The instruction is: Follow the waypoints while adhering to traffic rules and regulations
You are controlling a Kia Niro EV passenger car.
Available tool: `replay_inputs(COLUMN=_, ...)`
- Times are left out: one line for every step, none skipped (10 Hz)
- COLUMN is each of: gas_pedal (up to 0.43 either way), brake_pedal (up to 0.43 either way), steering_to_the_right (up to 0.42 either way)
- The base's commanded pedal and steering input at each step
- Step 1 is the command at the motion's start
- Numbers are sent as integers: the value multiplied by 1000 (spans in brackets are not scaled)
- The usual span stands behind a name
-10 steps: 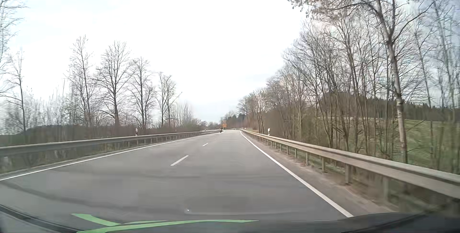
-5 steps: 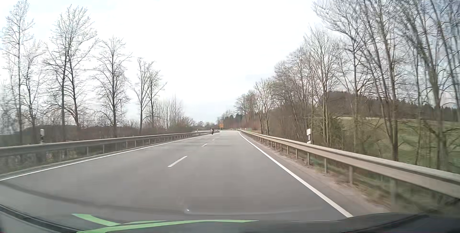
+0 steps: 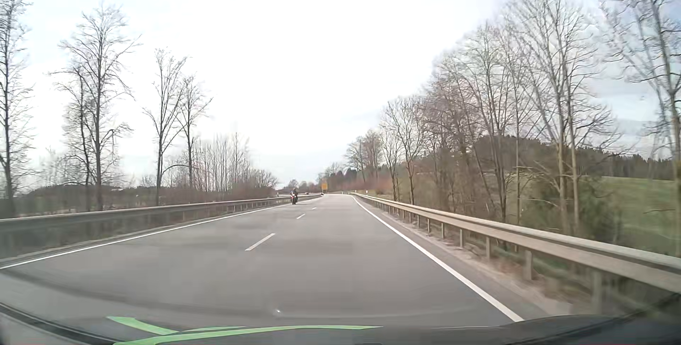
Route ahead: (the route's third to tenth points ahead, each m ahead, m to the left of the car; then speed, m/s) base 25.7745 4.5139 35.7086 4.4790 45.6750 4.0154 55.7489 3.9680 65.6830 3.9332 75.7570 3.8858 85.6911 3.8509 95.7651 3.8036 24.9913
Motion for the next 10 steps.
replay_inputs(gas_pedal=268, brake_pedal=0, steering_to_the_right=0)
replay_inputs(gas_pedal=268, brake_pedal=0, steering_to_the_right=0)
replay_inputs(gas_pedal=268, brake_pedal=0, steering_to_the_right=0)
replay_inputs(gas_pedal=268, brake_pedal=0, steering_to_the_right=0)
replay_inputs(gas_pedal=268, brake_pedal=0, steering_to_the_right=0)
replay_inputs(gas_pedal=268, brake_pedal=0, steering_to_the_right=0)
replay_inputs(gas_pedal=268, brake_pedal=0, steering_to_the_right=0)
replay_inputs(gas_pedal=268, brake_pedal=0, steering_to_the_right=0)
replay_inputs(gas_pedal=268, brake_pedal=0, steering_to_the_right=0)
replay_inputs(gas_pedal=268, brake_pedal=0, steering_to_the_right=0)
